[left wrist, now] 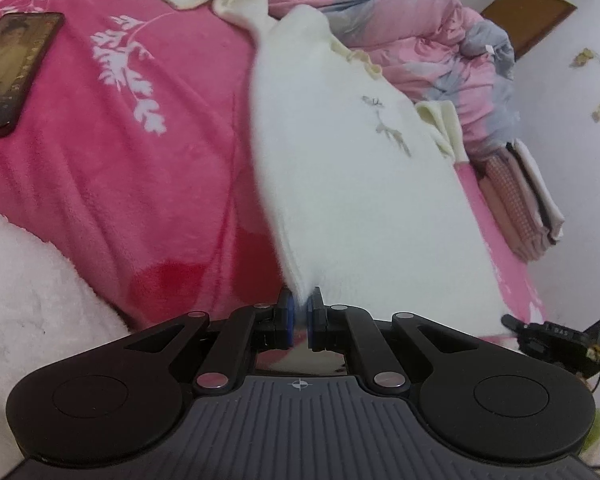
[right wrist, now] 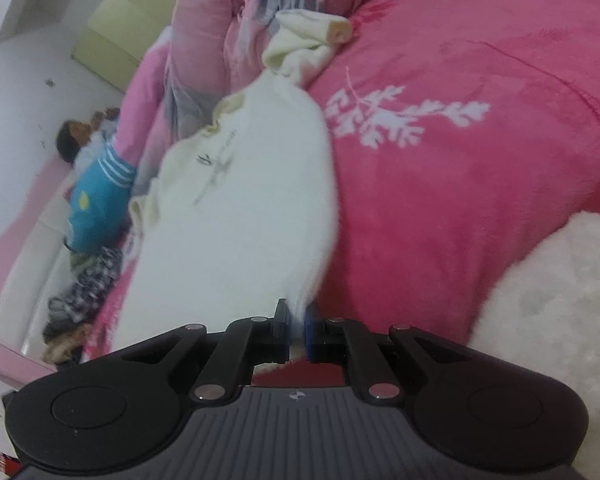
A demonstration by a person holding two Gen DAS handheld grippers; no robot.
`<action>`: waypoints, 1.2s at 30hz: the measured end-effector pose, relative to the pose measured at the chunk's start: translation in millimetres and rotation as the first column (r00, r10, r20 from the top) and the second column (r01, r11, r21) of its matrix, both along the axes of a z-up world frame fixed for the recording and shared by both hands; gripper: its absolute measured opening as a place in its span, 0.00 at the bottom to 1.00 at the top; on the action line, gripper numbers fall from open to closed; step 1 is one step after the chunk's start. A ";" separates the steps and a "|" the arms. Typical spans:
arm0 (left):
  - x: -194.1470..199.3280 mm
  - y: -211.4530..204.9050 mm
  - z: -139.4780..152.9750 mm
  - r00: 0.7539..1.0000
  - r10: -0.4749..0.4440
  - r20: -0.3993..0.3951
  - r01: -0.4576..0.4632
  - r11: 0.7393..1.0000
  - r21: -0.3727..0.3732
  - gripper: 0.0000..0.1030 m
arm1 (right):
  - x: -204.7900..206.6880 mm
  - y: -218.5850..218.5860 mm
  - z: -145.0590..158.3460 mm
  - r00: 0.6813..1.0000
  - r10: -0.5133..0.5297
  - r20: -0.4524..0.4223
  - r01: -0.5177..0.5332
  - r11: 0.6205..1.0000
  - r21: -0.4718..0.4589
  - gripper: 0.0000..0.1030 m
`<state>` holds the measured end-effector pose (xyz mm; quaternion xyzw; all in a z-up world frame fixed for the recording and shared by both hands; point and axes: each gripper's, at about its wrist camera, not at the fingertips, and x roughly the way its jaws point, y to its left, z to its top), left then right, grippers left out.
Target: Fold clothes
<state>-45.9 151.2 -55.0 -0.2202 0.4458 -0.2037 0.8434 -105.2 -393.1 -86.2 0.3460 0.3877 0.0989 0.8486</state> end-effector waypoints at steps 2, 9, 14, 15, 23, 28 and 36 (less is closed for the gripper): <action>-1.9 -3.5 -1.7 1.000 -0.024 0.011 0.024 0.999 0.034 0.04 | 1.9 4.3 0.6 1.000 0.009 -0.020 -0.010 0.999 -0.032 0.08; -16.3 12.2 3.8 0.999 -0.038 0.017 0.036 0.995 0.097 0.09 | -19.1 -18.2 25.9 0.995 -0.088 -0.055 0.079 0.986 -0.147 0.20; -20.6 23.6 36.1 0.990 -0.013 0.139 -0.013 0.983 0.183 0.09 | -29.1 -17.6 88.2 0.988 -0.086 0.125 0.118 0.954 -0.275 0.21; -18.3 19.5 41.0 0.985 -0.028 0.171 -0.004 0.983 0.184 0.09 | -24.8 -9.3 99.0 0.984 -0.046 0.174 0.095 0.954 -0.283 0.21; 14.4 -48.0 23.0 0.966 -0.093 0.242 0.059 0.988 0.144 0.09 | 70.2 134.5 99.4 0.867 0.411 0.281 -0.333 0.898 -0.287 0.21; 25.2 -53.0 -5.2 0.976 -0.061 0.207 0.018 0.978 0.206 0.09 | 109.9 205.4 64.0 0.819 0.538 0.200 -0.454 0.820 -0.348 0.20; 32.5 -27.9 -9.6 0.983 -0.047 0.177 0.035 0.997 0.074 0.09 | 124.0 241.6 41.1 0.828 0.559 0.041 -0.462 0.722 -0.515 0.19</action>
